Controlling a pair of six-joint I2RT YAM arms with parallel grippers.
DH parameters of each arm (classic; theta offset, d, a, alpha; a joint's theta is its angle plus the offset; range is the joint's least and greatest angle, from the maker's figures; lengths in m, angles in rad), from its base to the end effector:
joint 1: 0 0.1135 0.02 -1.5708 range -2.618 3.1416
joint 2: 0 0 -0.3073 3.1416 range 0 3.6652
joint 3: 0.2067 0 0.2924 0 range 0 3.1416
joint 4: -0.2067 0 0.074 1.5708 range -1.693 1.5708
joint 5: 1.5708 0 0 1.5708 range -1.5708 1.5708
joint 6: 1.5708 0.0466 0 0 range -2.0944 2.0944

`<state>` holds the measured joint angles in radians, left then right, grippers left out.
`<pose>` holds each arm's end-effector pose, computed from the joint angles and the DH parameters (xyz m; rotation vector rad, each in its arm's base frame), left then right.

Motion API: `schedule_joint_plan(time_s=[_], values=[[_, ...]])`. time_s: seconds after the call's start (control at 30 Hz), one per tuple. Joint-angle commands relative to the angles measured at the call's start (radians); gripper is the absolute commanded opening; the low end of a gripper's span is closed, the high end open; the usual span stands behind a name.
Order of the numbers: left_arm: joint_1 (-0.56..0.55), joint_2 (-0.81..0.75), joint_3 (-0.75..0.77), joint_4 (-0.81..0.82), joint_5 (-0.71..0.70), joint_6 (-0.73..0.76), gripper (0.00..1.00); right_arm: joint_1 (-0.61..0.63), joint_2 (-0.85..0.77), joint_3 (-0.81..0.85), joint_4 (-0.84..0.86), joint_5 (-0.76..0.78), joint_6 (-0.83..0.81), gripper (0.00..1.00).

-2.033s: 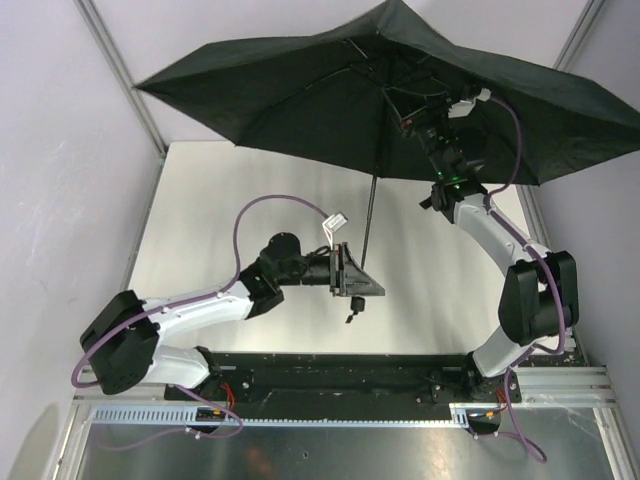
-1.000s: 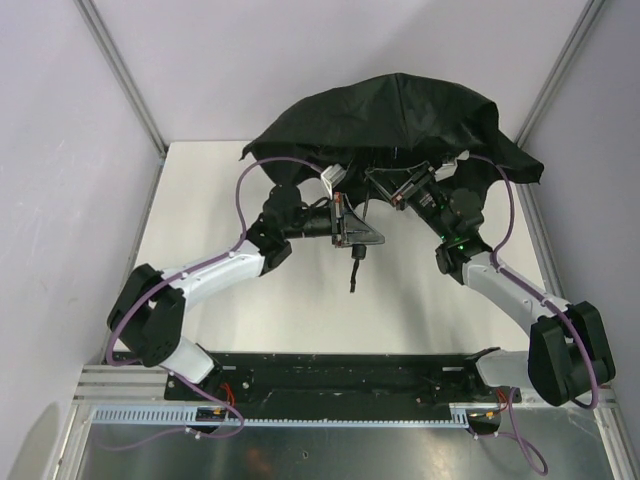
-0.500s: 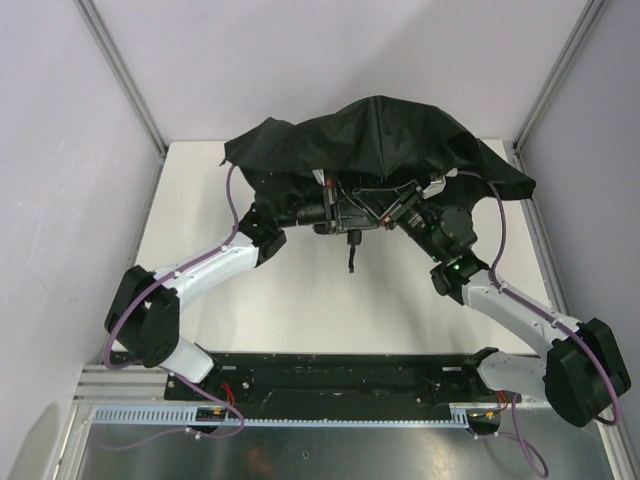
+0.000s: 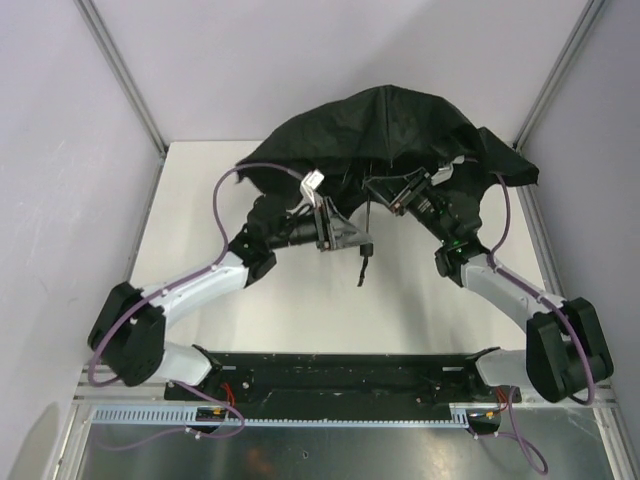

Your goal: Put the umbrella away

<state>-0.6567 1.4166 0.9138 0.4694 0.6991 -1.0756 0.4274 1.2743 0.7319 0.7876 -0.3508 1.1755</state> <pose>0.2685 -0.2448 0.3282 0.2537 1.9479 -1.8025 0.2851 0.1474 0.3397 0.2295 1.5101 1.5544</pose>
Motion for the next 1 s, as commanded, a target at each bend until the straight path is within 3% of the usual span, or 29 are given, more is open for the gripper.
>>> schedule_joint_plan(time_s=[0.0,0.07,0.17,0.3,0.4,0.47,0.6,0.7,0.77,0.87,0.97], values=[[-0.067,-0.156,-0.151,0.037,-0.053,0.157,0.69,-0.108,0.052,0.154,0.188,-0.062,-0.061,0.0],[-0.078,-0.23,-0.244,0.036,-0.086,0.179,0.72,-0.164,0.08,0.206,0.19,-0.099,-0.061,0.0],[-0.096,-0.341,-0.353,0.036,-0.114,0.228,0.68,-0.245,0.12,0.272,0.24,-0.172,-0.059,0.0],[-0.1,-0.538,-0.369,0.008,-0.095,0.363,0.68,-0.329,0.178,0.315,0.451,-0.399,-0.06,0.0],[-0.096,-0.675,-0.229,-0.113,-0.14,0.476,0.8,-0.374,0.211,0.318,0.673,-0.609,-0.025,0.0],[-0.095,-0.717,-0.095,-0.209,-0.227,0.52,0.85,-0.375,0.203,0.316,0.708,-0.715,-0.052,0.0],[-0.091,-0.689,0.206,-0.473,-0.566,0.523,0.93,-0.35,0.172,0.293,0.749,-0.822,-0.061,0.0],[-0.062,-0.64,0.317,-0.558,-0.707,0.466,0.99,-0.312,0.159,0.278,0.765,-0.873,-0.055,0.0],[-0.01,-0.592,0.351,-0.568,-0.662,0.42,0.99,-0.278,0.147,0.264,0.768,-0.894,-0.057,0.0],[0.121,-0.498,0.385,-0.569,-0.436,0.312,0.99,-0.23,0.143,0.256,0.769,-0.922,-0.046,0.0],[0.163,-0.414,0.406,-0.565,-0.287,0.294,0.99,-0.191,0.148,0.253,0.769,-0.934,-0.035,0.0]])
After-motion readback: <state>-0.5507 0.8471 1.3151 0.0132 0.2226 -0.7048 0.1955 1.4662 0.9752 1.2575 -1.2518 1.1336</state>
